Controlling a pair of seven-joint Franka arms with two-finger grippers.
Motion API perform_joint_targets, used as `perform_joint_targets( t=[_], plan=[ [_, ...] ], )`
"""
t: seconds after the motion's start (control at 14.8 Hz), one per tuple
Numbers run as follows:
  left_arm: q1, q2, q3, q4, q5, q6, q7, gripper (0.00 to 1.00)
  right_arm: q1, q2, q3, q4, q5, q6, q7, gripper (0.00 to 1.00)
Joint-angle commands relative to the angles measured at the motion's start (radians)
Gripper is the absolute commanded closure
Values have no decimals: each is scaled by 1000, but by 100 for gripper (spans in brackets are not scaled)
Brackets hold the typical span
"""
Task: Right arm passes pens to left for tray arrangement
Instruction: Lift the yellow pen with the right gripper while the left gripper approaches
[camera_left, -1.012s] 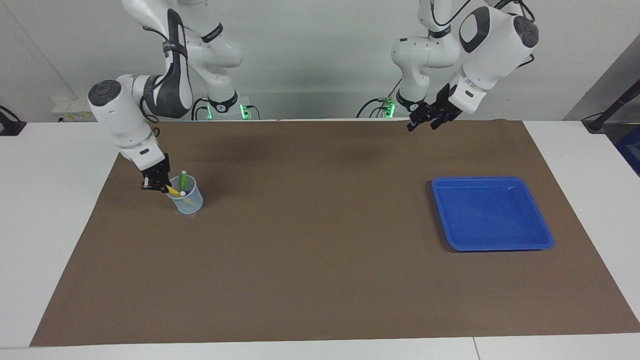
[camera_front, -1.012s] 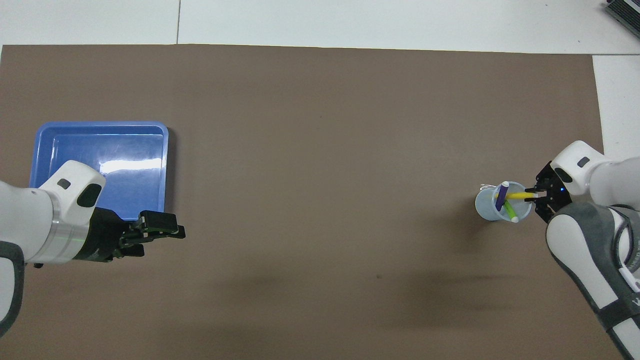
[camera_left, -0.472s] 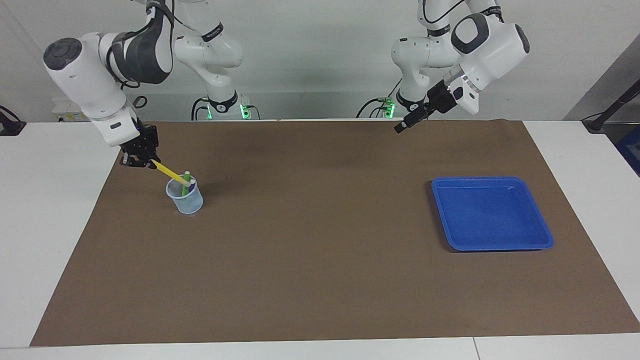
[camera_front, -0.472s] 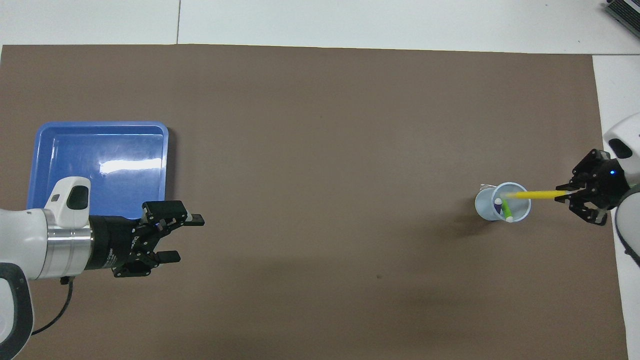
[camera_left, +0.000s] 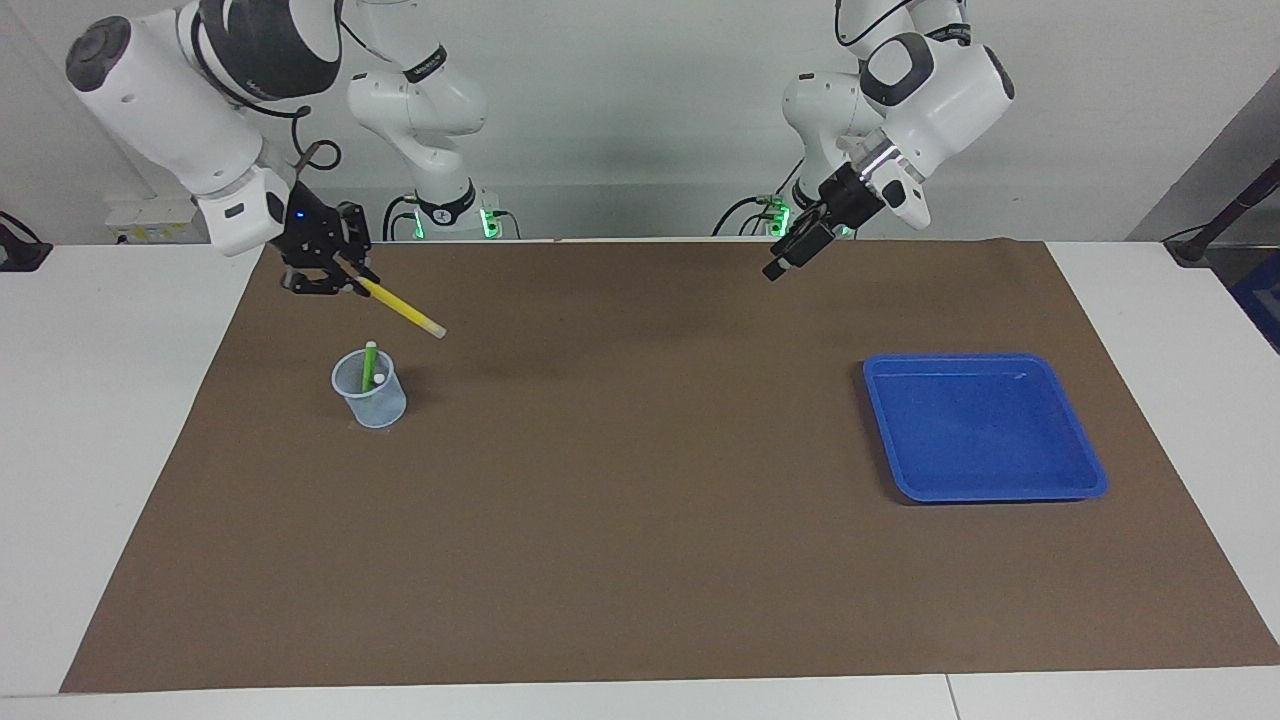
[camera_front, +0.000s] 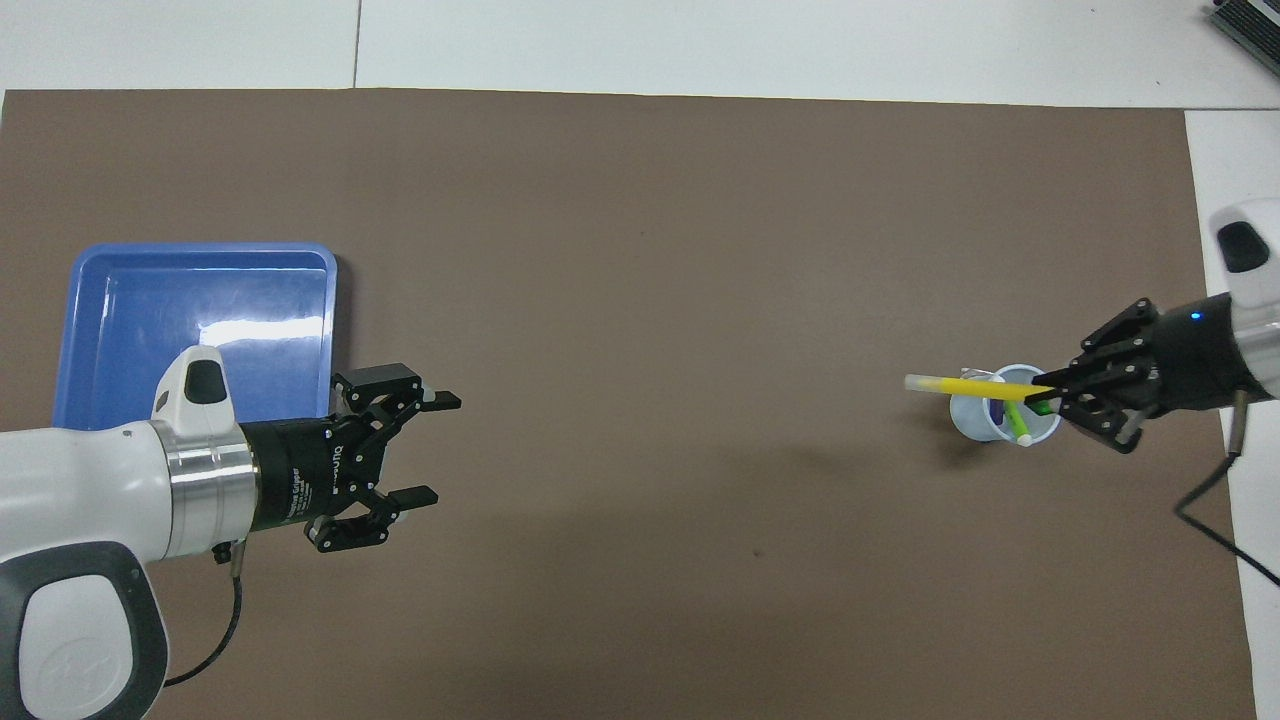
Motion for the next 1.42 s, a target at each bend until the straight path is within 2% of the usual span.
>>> perform_joint_targets(
  t=[0.0,0.2,0.34,0.47,0.74,0.88,1.35],
  plan=[
    [-21,-3,9,-18,-72,85,-120,0,126,7,7,2,62,80,278,100],
    [-106,9,9,-20,-72,203,-272,0,245,4,9,-7,84,140,612,100],
    [-160,23,9,-20,-72,294,-373,0,285,1,9,-13,162,166,800,100],
    [-212,41,9,-18,-72,375,-402,0,318,1,9,-22,191,210,903,100],
    [-267,89,9,11,-67,385,-354,0,392,-9,9,-53,280,334,1096,100],
    [-290,104,9,28,-83,385,-352,0,427,-8,10,-56,282,397,1150,100],
    [-297,143,9,75,-237,395,-349,0,486,-23,17,-88,282,443,1161,100]
  ],
)
